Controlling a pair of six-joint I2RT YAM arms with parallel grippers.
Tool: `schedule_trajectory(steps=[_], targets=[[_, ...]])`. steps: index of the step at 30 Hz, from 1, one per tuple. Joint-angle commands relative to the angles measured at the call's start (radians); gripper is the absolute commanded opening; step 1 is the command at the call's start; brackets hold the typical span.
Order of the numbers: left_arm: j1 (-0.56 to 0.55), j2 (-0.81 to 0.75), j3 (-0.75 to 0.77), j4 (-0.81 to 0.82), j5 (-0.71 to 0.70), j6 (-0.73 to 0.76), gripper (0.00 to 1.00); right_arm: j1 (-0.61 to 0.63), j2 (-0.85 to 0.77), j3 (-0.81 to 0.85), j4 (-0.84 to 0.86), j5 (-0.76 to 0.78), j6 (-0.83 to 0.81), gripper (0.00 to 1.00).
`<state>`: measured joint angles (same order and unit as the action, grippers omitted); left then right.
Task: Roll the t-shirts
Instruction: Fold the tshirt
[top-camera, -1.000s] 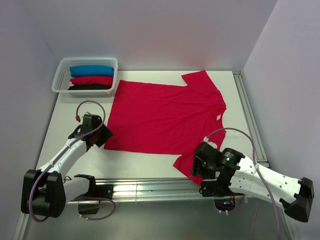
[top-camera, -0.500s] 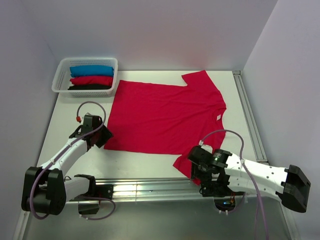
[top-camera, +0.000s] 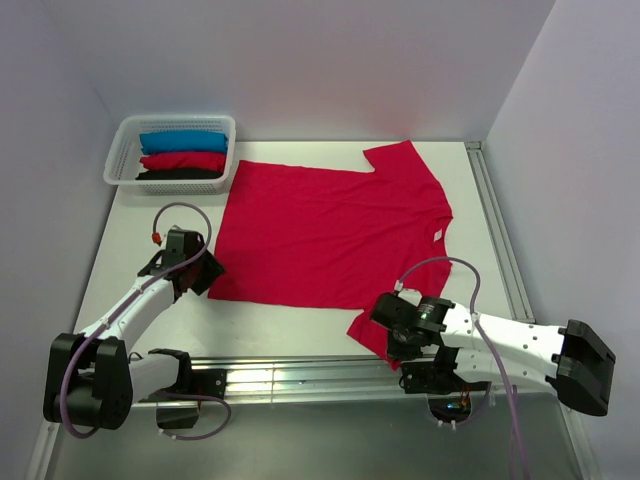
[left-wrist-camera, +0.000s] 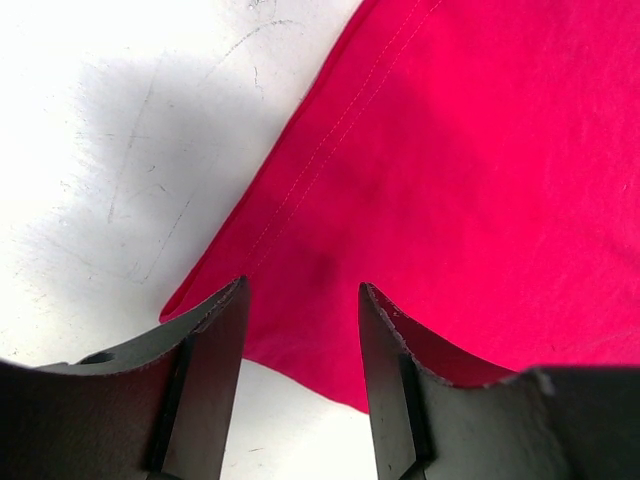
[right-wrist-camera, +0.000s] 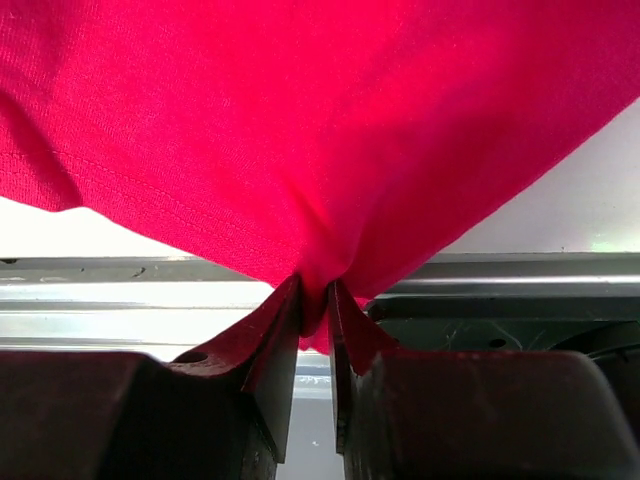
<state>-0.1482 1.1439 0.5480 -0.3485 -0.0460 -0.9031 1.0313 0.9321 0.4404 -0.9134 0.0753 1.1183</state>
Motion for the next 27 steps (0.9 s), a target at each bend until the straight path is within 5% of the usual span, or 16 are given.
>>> schedule_trajectory(steps=[1,10,27], targets=[[0.004,-0.001,0.003,0.025,-0.006,0.01,0.53,0.009,-0.01,0.027,-0.004,0.049,0.005,0.24],[0.004,0.034,0.02,-0.01,-0.035,0.004,0.52,0.009,0.033,0.046,0.038,0.046,-0.021,0.14],[0.004,-0.01,0.04,-0.158,-0.089,-0.083,0.57,0.009,0.042,0.015,0.107,0.024,-0.041,0.14]])
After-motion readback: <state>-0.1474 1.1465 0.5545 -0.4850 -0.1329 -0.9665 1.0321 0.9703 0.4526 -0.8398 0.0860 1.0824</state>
